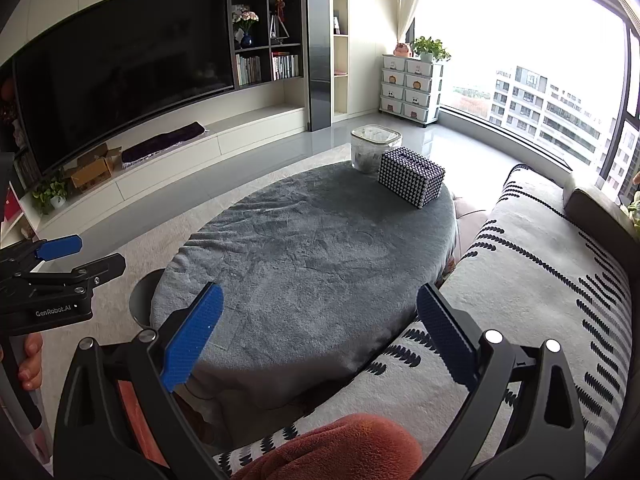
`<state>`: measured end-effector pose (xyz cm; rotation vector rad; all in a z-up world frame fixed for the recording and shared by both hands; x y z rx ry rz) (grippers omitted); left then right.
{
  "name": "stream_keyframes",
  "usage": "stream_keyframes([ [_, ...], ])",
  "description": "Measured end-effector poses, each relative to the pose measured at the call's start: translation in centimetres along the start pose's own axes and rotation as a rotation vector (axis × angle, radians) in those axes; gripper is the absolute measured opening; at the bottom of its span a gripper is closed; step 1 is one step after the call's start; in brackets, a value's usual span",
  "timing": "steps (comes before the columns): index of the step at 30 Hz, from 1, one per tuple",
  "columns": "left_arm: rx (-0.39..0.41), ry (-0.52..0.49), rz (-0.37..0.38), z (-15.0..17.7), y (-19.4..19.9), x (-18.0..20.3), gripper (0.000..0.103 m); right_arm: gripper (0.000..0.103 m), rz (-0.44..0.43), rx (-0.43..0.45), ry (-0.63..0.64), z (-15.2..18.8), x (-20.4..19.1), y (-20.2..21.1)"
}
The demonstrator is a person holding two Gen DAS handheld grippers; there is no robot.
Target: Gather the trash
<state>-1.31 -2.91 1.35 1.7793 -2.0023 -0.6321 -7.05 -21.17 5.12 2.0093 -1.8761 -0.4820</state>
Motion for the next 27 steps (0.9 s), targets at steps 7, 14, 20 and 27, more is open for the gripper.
stream_keyframes([
  [7, 0.0, 0.001, 0.001, 0.0, 0.01, -0.03, 0.089, 0.094, 0.001, 0.001, 0.002, -0.01, 0.01, -0.01],
  [14, 0.0, 0.001, 0.002, 0.0, 0.02, -0.09, 0.089, 0.094, -0.003, 0.003, 0.002, -0.13, -0.06, 0.09],
  [20, 0.0, 0.001, 0.003, -0.02, -0.01, -0.08, 0.089, 0.094, -0.002, 0.007, 0.004, -0.25, 0.0, 0.17],
  [27, 0.001, 0.001, 0.002, -0.05, 0.0, -0.11, 0.089, 0.094, -0.002, 0.007, 0.001, -0.22, 0.06, 0.19],
])
Point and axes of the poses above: each gripper's, at about its wrist camera, not at the fingertips, and y roughly against the way its jaws point, x to its right, z to its underside, the point moved 2 cm from there along -y, roughly the way its jaws point, and after that the axes turned 13 degrees about x, right-handed, at the moved point
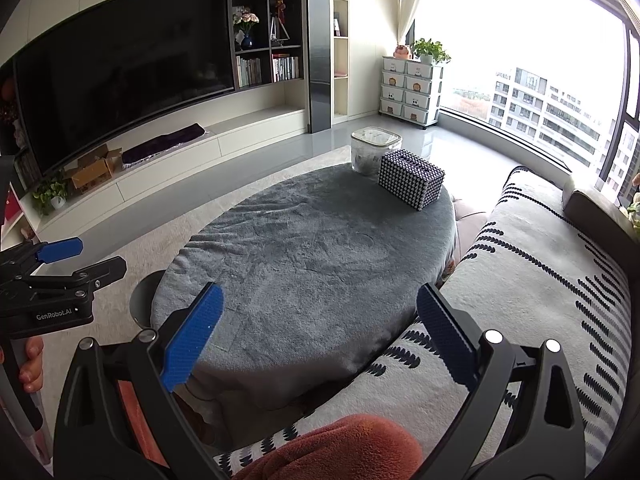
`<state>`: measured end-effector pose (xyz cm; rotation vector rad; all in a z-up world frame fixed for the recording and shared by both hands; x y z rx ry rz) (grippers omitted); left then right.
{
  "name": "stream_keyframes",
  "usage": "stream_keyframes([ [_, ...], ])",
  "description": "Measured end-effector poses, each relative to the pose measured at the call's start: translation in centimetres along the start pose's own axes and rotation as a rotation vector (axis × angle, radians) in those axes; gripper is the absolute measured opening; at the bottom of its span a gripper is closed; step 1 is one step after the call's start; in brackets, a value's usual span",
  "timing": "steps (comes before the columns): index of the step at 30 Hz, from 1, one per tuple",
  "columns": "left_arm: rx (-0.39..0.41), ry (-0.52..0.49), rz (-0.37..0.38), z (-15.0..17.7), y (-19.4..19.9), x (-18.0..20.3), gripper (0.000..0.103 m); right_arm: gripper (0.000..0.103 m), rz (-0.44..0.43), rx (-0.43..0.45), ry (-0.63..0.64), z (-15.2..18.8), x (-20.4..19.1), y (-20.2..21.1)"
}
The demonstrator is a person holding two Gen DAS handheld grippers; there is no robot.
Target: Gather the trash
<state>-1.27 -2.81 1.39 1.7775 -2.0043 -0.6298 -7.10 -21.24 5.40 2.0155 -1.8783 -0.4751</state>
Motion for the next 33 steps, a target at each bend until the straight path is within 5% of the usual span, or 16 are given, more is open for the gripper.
stream_keyframes([
  [15, 0.04, 0.055, 0.097, 0.4, 0.8, 1.0, 0.09, 0.094, 0.0, 0.002, 0.0, 0.0, 0.1, 0.0],
  [33, 0.043, -0.011, 0.048, 0.4, 0.9, 1.9, 0.09, 0.094, 0.005, 0.007, 0.002, -0.1, 0.0, 0.3],
])
Point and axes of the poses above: each gripper's, at about its wrist camera, not at the fingertips, and y roughly against the way its jaws point, x to its right, z to its underside, the point moved 2 cm from there along -y, roughly the way its jaws point, and after that the axes turned 13 degrees about x, right-handed, at the moved point
